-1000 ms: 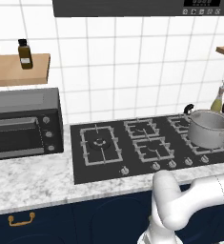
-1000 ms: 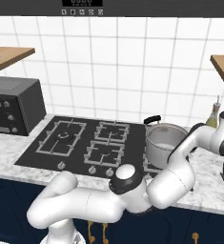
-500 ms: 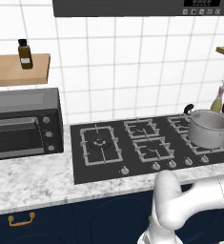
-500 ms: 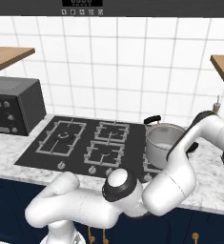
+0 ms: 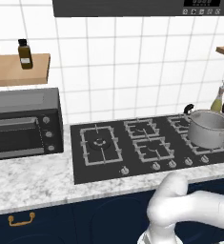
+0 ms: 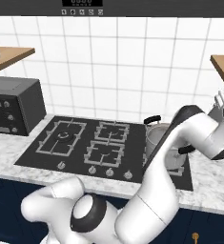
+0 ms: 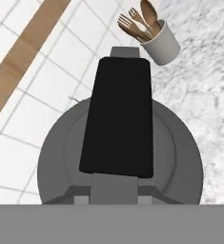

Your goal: Pick the kettle from the counter and place it on a stove burner. Then turn the burner on.

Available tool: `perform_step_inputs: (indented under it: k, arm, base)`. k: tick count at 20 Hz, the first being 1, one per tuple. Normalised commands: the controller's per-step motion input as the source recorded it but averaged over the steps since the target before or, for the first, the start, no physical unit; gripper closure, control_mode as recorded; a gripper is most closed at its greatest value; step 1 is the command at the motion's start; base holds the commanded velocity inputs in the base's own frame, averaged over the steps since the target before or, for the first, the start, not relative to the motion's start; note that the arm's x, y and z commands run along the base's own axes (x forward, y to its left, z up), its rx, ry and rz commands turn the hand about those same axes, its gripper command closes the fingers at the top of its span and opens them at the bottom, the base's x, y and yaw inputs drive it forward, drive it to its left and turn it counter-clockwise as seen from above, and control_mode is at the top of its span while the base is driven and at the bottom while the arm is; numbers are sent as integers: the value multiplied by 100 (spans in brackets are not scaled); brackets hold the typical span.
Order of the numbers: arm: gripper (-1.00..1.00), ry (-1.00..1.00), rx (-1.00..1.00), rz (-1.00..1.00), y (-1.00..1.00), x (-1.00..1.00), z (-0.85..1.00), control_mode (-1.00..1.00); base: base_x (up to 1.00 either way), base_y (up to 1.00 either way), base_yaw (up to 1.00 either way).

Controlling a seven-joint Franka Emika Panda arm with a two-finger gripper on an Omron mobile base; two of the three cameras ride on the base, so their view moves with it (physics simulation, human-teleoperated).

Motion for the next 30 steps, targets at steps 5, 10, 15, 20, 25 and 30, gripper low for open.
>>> perform_step_inputs:
  k: [5, 10, 15, 20, 25, 30]
  arm:
    - [100, -29, 0, 0, 100, -34, 66, -100]
    - [100, -12, 0, 0, 100, -11, 58, -100]
    - [100, 0, 0, 0, 100, -1, 15, -100]
    - [100, 0, 1, 0, 100, 0, 18, -100]
    - [100, 1, 2, 0, 100, 0, 16, -100]
    - [100, 6, 4, 0, 100, 0, 0, -100]
  base:
    - [0, 0, 0]
    - [0, 0, 0]
    - [0, 0, 0]
    - [0, 0, 0]
    - [0, 0, 0]
    - [0, 0, 0]
